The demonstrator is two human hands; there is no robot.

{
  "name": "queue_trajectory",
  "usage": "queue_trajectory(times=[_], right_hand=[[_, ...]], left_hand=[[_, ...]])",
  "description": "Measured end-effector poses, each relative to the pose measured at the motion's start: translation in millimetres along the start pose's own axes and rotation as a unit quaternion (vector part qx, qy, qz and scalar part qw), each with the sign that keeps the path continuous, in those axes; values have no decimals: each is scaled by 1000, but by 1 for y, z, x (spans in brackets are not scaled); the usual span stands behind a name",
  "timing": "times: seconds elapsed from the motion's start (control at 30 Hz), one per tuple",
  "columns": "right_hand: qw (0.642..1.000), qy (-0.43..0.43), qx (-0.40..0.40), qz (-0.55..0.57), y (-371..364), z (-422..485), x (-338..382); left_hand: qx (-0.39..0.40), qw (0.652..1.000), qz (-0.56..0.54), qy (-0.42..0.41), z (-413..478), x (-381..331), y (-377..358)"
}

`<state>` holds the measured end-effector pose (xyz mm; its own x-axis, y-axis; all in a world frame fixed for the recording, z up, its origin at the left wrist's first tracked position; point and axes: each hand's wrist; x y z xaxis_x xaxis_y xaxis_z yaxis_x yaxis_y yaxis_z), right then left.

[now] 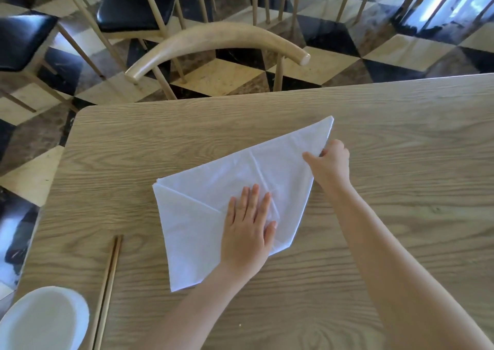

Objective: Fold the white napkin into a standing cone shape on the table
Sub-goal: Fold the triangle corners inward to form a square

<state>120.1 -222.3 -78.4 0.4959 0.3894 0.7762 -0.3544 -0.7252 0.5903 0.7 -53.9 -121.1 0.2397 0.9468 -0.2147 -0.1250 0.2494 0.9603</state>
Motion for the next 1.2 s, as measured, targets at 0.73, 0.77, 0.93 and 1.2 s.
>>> queue_trajectory(times=[0.73, 0.77, 0.93, 1.2], right_hand=[[864, 484, -42, -135, -91, -127, 16], [862, 481, -36, -155, -90, -127, 10], [868, 456, -41, -193, -63, -130, -17], [899, 387, -49, -197, -6, -133, -60]], left_hand=[[-84, 641, -553, 526, 87, 108, 91], [-84, 642, -551, 526, 86, 117, 89], [15, 724, -513, 461, 82, 149, 88], [53, 877, -356, 318, 74, 170, 83]])
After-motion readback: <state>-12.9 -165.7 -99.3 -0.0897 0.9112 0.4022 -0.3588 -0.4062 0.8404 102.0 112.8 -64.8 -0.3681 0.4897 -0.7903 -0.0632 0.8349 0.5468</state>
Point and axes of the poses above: each hand's wrist, its own z-axis towards the middle knuckle, its own y-axis out of the back of the hand, x = y × z, and after that the axes turned 12 degrees about -x, right-handed
